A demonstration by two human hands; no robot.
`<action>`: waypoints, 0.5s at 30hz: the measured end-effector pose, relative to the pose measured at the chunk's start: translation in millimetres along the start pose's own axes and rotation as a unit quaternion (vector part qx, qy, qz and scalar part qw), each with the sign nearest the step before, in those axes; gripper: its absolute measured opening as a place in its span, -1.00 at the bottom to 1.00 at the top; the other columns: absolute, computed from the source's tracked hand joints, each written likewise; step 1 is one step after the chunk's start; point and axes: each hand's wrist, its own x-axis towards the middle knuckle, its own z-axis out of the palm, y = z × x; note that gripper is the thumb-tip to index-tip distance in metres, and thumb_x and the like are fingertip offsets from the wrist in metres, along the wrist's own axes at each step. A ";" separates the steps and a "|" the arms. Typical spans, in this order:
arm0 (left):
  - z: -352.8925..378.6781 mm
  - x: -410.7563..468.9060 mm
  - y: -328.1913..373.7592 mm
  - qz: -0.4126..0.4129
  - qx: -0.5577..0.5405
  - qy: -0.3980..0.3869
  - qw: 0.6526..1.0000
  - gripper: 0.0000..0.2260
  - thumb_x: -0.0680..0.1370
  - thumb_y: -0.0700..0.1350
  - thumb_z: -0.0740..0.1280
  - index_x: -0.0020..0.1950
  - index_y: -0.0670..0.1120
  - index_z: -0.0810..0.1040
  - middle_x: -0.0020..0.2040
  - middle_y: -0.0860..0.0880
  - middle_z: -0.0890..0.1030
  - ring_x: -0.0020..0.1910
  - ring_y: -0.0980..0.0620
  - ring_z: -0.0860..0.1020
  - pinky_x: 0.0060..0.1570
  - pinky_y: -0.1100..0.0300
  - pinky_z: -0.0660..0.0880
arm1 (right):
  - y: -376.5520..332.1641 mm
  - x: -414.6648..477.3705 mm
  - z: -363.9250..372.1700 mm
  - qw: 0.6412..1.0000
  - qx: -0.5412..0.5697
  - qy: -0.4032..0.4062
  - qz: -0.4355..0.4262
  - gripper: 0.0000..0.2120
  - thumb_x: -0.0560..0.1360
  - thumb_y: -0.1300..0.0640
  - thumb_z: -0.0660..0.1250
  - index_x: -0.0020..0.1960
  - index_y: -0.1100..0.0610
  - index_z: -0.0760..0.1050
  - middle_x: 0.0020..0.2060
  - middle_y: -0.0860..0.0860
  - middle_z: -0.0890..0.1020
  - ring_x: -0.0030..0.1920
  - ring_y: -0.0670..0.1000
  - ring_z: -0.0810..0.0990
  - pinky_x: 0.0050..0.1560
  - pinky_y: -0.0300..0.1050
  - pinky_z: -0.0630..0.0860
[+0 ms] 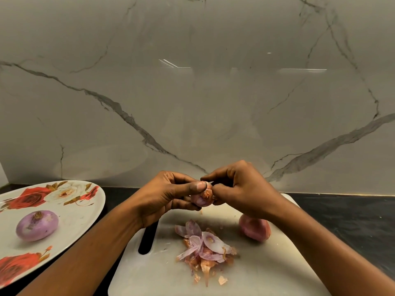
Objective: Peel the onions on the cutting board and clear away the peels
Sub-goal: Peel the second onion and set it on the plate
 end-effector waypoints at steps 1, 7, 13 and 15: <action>-0.8 -0.1 0.6 0.003 -0.009 0.003 1.000 -0.83 0.40 -0.12 0.52 -0.06 -0.14 0.80 0.03 -0.24 0.75 -0.04 -0.19 0.75 -0.14 0.14 0.72 | 0.6 1.1 -0.8 1.000 0.015 0.007 0.007 -0.75 0.60 0.27 0.38 0.23 0.16 0.72 -0.12 0.05 0.79 -0.16 0.02 0.79 -0.03 0.09 0.75; -3.2 -0.8 1.9 0.010 -0.047 0.026 0.999 -0.76 0.36 -0.09 0.53 -0.03 -0.16 0.79 0.02 -0.26 0.75 -0.13 -0.15 0.75 -0.19 0.21 0.70 | -3.0 2.8 -9.1 0.991 0.126 0.018 0.032 -0.86 0.61 0.23 0.45 0.14 0.20 0.73 -0.12 0.10 0.79 -0.10 0.08 0.80 -0.03 0.05 0.75; -4.8 2.6 0.0 0.021 -0.058 0.044 0.997 -0.67 0.37 -0.11 0.55 0.07 -0.23 0.75 0.04 -0.29 0.74 -0.10 -0.17 0.76 -0.17 0.19 0.70 | 0.9 3.3 -5.4 0.993 0.110 0.033 0.031 -0.85 0.51 0.17 0.56 0.06 0.20 0.75 -0.18 0.09 0.79 -0.12 0.06 0.80 -0.07 -0.01 0.75; -6.1 4.7 -1.2 0.023 -0.057 0.052 0.997 -0.63 0.36 -0.10 0.55 0.11 -0.25 0.73 0.05 -0.29 0.74 -0.07 -0.19 0.75 -0.12 0.15 0.72 | 1.2 4.5 -4.9 0.992 0.110 0.035 0.041 -0.88 0.52 0.17 0.55 0.02 0.20 0.75 -0.19 0.10 0.79 -0.13 0.06 0.80 -0.05 0.01 0.75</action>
